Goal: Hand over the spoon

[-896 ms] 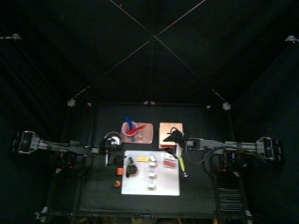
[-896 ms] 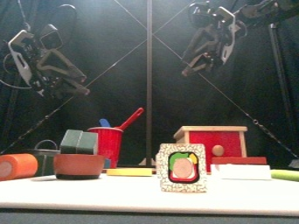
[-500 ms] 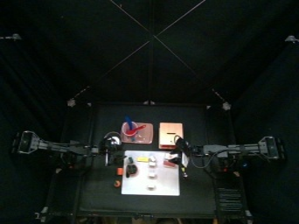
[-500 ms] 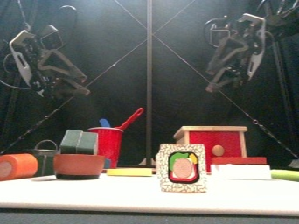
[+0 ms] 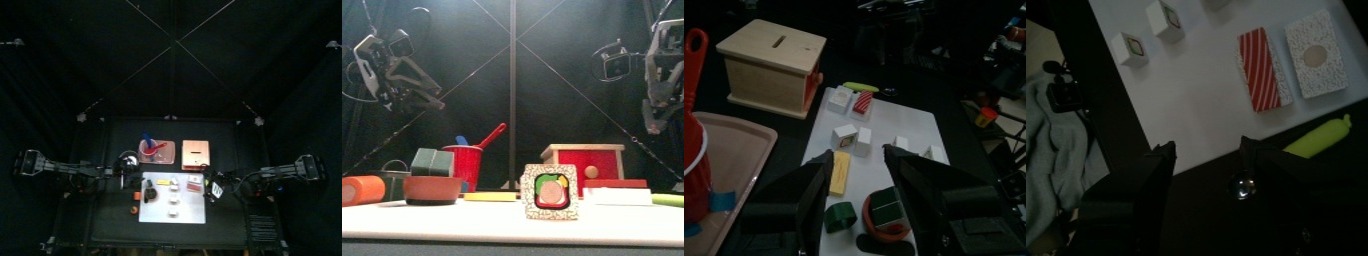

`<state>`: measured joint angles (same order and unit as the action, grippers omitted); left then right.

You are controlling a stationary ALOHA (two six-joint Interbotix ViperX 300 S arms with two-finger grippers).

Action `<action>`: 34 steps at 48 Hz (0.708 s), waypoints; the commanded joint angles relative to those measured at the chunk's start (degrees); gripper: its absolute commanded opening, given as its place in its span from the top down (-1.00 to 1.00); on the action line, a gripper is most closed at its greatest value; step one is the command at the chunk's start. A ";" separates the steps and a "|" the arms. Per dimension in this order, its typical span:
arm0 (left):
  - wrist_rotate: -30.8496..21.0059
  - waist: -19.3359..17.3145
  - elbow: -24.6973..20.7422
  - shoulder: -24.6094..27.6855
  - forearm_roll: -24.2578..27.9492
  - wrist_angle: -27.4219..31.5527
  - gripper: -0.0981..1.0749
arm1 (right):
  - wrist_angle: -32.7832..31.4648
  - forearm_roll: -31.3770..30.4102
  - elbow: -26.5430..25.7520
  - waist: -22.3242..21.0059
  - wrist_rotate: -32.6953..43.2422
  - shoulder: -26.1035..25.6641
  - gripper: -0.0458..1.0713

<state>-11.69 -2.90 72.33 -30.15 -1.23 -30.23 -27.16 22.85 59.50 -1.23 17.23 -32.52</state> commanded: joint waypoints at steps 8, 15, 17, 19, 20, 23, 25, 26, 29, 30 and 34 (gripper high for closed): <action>-0.09 0.00 -1.32 0.35 -0.88 -0.18 -0.58 | 0.09 0.79 2.02 -4.83 0.18 0.00 -0.66; 0.00 0.00 -1.32 1.14 -1.58 -0.18 -0.58 | 0.09 0.97 2.20 -6.94 0.18 1.93 -0.66; 0.00 0.00 -1.41 1.41 -1.67 -0.18 -0.58 | 0.09 1.05 2.02 -7.65 0.18 2.55 -0.66; 0.00 0.00 -1.49 1.58 -1.67 -0.18 -0.58 | 0.09 0.97 1.76 -8.00 0.18 3.25 -0.66; 0.00 -0.09 -1.58 1.76 -1.67 -0.18 -0.58 | 0.09 0.97 1.58 -8.09 0.18 3.52 -0.66; 0.09 -0.09 -1.76 2.20 -1.67 -0.18 -0.58 | 0.00 0.88 1.32 -8.09 0.18 4.39 -0.66; 0.09 -0.09 -1.85 2.46 -1.67 -0.18 -0.58 | -0.18 0.88 1.41 -8.35 0.18 5.10 -0.66; 0.09 -0.18 -1.85 2.55 -1.67 -0.18 -0.58 | -0.35 0.88 1.49 -8.44 0.18 5.36 -0.66; 0.09 -0.18 -1.93 2.81 -1.67 -0.18 -0.58 | -0.62 0.79 1.76 -8.61 0.18 5.98 -0.66; 0.09 -0.18 -1.93 2.90 -1.67 -0.18 -0.58 | -0.53 0.79 1.85 -8.61 0.18 6.24 -0.66; 0.09 -0.35 -1.93 3.43 -1.67 -0.18 -0.58 | -0.53 0.79 1.93 -8.79 0.18 6.86 -0.66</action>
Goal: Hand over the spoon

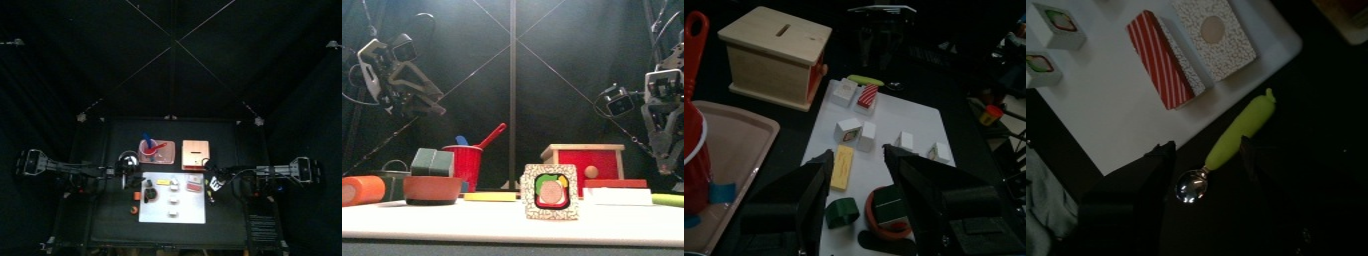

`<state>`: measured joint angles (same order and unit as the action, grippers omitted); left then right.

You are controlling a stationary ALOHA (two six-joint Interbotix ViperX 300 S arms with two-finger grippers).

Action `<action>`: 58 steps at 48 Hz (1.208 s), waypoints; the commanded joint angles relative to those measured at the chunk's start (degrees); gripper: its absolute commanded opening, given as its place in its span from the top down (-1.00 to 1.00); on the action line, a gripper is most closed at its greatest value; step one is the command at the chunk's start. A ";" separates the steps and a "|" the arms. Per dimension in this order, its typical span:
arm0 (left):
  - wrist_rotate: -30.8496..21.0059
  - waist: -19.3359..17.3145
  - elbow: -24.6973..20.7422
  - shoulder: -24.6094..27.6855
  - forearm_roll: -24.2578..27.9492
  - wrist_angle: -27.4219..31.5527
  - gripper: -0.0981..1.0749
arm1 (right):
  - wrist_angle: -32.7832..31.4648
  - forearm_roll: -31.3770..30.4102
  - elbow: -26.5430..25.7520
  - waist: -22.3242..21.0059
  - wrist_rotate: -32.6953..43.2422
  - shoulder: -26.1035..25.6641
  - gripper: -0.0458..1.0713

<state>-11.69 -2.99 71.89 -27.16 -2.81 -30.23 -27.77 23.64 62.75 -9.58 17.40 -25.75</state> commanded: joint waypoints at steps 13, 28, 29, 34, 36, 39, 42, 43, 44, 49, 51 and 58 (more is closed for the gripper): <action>0.09 -0.18 -2.02 0.97 -0.09 -0.18 -0.58 | 0.35 -0.62 -1.41 -1.58 0.00 1.85 -0.66; 0.09 -0.18 -2.02 1.05 -0.09 -0.18 -0.58 | 1.49 -1.05 -1.93 -1.85 -0.09 5.19 -0.66; 0.09 -0.26 -2.02 1.05 -0.09 -0.18 -0.58 | 1.67 -1.14 -1.93 -1.93 -0.09 5.54 -0.66; 0.18 -0.26 -1.93 1.05 -0.09 -0.18 -0.58 | 3.25 -1.85 -2.20 -1.85 -0.18 6.77 -0.66; 0.18 -0.26 -1.93 1.05 -0.09 -0.18 -0.58 | 3.69 -1.93 -2.46 -1.85 -0.18 7.21 -0.66; 0.18 -0.18 -1.93 1.05 -0.09 -0.18 -0.58 | 3.69 -2.02 -2.46 -1.85 -0.18 7.82 -0.66; 0.26 -0.18 -1.93 1.05 -0.09 -0.18 -0.58 | 3.69 -2.20 -2.20 -1.93 -0.18 8.61 -0.66; 0.26 -0.18 -1.93 1.05 -0.09 -0.18 -0.58 | 3.78 -2.29 -2.11 -1.93 -0.18 9.14 -0.65; 0.26 -0.26 -1.93 1.05 -0.09 -0.18 -0.58 | 3.96 -2.20 -2.11 -1.93 -0.18 9.40 -0.65; 0.26 -0.26 -1.93 1.05 -0.09 -0.18 -0.58 | 4.22 -2.20 -2.46 -1.93 -0.18 11.34 -0.64; 0.26 -0.26 -1.93 0.97 -0.09 -0.18 -0.58 | 4.22 -2.29 -2.64 -1.85 -0.18 12.39 -0.62; 0.26 -0.18 -1.93 1.05 -0.09 -0.18 -0.58 | 4.22 -2.20 -2.99 -1.49 -0.18 14.68 -0.52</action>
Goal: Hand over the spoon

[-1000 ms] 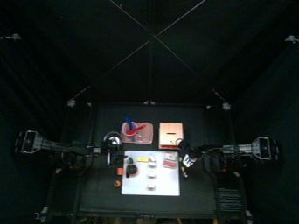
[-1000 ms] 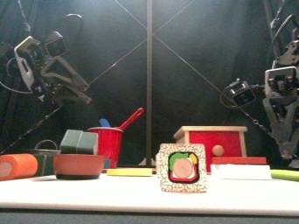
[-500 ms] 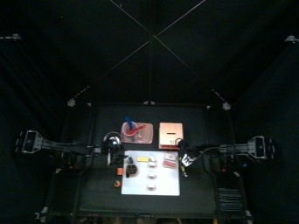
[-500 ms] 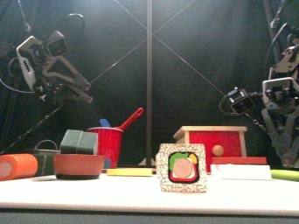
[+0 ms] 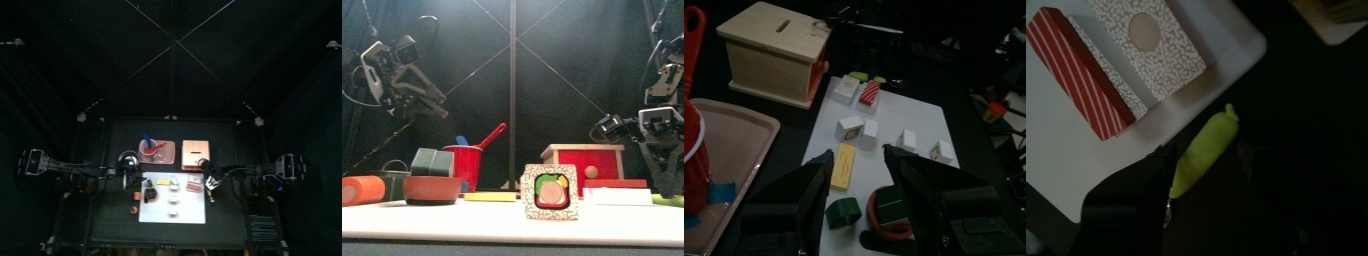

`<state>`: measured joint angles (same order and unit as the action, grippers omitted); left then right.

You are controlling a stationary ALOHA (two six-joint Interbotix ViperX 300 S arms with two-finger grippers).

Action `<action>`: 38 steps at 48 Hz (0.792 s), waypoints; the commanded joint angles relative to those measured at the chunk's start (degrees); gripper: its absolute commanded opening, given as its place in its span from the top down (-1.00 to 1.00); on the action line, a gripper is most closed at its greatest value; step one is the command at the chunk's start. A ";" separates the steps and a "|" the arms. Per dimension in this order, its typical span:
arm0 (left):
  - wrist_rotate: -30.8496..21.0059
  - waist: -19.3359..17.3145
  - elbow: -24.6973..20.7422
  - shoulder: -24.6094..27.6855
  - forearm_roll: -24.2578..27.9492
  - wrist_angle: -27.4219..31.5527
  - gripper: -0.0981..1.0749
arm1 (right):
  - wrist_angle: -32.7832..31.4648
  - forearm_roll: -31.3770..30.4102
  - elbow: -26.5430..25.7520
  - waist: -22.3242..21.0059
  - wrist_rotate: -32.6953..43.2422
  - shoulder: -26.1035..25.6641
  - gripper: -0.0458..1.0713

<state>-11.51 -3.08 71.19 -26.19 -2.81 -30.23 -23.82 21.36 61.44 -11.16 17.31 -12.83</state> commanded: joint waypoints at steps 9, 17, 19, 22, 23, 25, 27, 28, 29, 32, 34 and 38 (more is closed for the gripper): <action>0.09 -0.18 -1.23 0.09 -0.09 -0.18 -0.58 | 0.26 0.00 -2.02 0.35 -0.18 1.93 -0.28; 0.00 -0.09 -1.32 0.09 -0.09 -0.18 -0.58 | -0.18 0.00 -2.11 0.70 -0.18 0.53 -0.21; 0.00 -0.09 -1.32 0.09 -0.09 -0.26 -0.58 | -0.53 -0.09 -2.37 1.23 -0.26 -0.53 -0.21; 0.00 -0.09 -1.32 0.09 -0.09 -0.18 -0.58 | -1.23 -0.26 -2.90 1.93 -0.26 -2.29 -0.21; -0.09 -0.09 -1.32 0.09 -0.09 -0.18 -0.58 | -1.41 -0.35 -3.16 2.02 -0.26 -2.99 -0.21; 0.00 -0.09 -1.41 0.09 -0.09 -0.18 -0.58 | -2.02 -0.35 -3.69 2.37 -0.26 -4.39 -0.21; 0.09 0.00 -1.49 0.09 -0.09 -0.18 -0.58 | -2.20 -0.53 -4.31 2.72 -0.26 -6.06 -0.21; 0.09 0.00 -1.58 0.09 -0.09 -0.18 -0.58 | -2.37 -0.70 -4.66 2.99 -0.26 -7.21 -0.21; 0.09 0.00 -1.67 0.09 -0.09 -0.18 -0.58 | -2.46 -0.97 -4.92 3.16 -0.26 -8.09 -0.21; 0.09 0.09 -1.93 0.09 0.00 -0.18 -0.58 | -2.46 -2.02 -5.71 3.52 -0.26 -10.81 -0.21; 0.18 0.18 -2.02 0.09 0.00 -0.18 -0.58 | -2.46 -2.55 -6.06 3.52 -0.26 -12.13 -0.21; 0.18 0.18 -2.20 0.09 0.00 -0.26 -0.58 | -2.46 -3.78 -6.77 3.34 -0.26 -14.59 -0.21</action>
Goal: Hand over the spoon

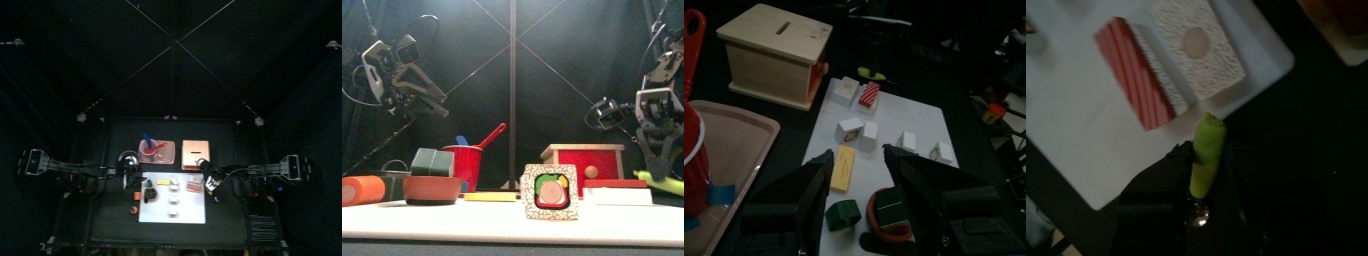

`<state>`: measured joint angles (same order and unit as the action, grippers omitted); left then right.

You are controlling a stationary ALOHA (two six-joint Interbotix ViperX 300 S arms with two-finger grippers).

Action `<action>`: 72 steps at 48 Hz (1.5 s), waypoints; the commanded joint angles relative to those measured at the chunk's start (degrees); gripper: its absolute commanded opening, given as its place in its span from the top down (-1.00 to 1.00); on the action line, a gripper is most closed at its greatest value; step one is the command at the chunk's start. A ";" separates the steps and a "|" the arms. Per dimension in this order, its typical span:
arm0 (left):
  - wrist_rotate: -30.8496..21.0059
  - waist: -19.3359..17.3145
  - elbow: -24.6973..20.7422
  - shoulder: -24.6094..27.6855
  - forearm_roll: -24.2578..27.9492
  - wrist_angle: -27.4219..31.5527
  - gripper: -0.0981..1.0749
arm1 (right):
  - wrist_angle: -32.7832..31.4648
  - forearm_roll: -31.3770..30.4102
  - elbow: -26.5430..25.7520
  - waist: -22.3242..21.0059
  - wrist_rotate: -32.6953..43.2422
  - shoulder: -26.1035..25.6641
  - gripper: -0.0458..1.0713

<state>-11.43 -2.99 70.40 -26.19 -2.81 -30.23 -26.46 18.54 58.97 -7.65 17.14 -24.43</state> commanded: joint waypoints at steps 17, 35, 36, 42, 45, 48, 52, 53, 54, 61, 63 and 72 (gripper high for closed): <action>0.09 0.35 -5.01 4.57 1.41 -0.26 -0.59 | 2.11 -7.91 -8.88 -0.70 -0.26 -4.92 -0.21; 0.00 0.44 -12.74 13.71 1.67 -1.05 -0.62 | 11.60 -14.68 -13.80 -1.49 -0.44 -5.27 -0.21; 0.00 0.35 -13.27 14.24 1.58 -1.14 -0.62 | 12.83 -15.03 -13.80 -1.49 -0.44 -5.27 -0.21; -0.26 0.70 -16.79 17.40 1.05 -1.67 -0.62 | 19.69 -16.26 -13.01 -1.49 -0.35 -5.27 -0.21; 0.00 1.32 -18.46 18.81 0.70 -1.76 -0.62 | 22.24 -16.52 -12.66 -1.58 -0.35 -5.27 -0.21; 0.09 1.49 -20.21 20.39 0.70 -1.85 -0.62 | 24.35 -16.44 -12.30 -1.76 -0.44 -4.92 -0.21; -0.18 1.41 -22.32 22.50 0.44 -2.29 -0.62 | 26.46 -16.61 -11.95 -1.76 -0.44 -4.22 -0.21; -0.18 1.41 -22.85 23.03 0.09 -2.55 -0.62 | 26.81 -16.52 -11.95 -1.67 -0.44 -4.04 -0.21; -0.18 1.41 -23.47 23.55 -0.18 -2.81 -0.62 | 27.07 -16.52 -11.95 -1.76 -0.44 -3.78 -0.21; 0.53 1.32 -27.42 27.25 -4.13 -3.78 -0.62 | 28.65 -16.61 -12.30 -1.76 -0.44 -2.02 -0.21; 0.97 1.32 -28.13 27.95 -3.69 -3.78 -0.62 | 28.65 -16.70 -12.48 -1.76 -0.53 -1.49 -0.21; 2.99 1.41 -30.41 29.09 -1.93 -3.96 -0.62 | 28.65 -17.40 -12.74 -1.85 -0.53 -0.53 -0.21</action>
<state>-8.79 -1.49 42.01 3.08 -5.27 -33.57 1.58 1.49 50.10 -9.23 16.70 -24.70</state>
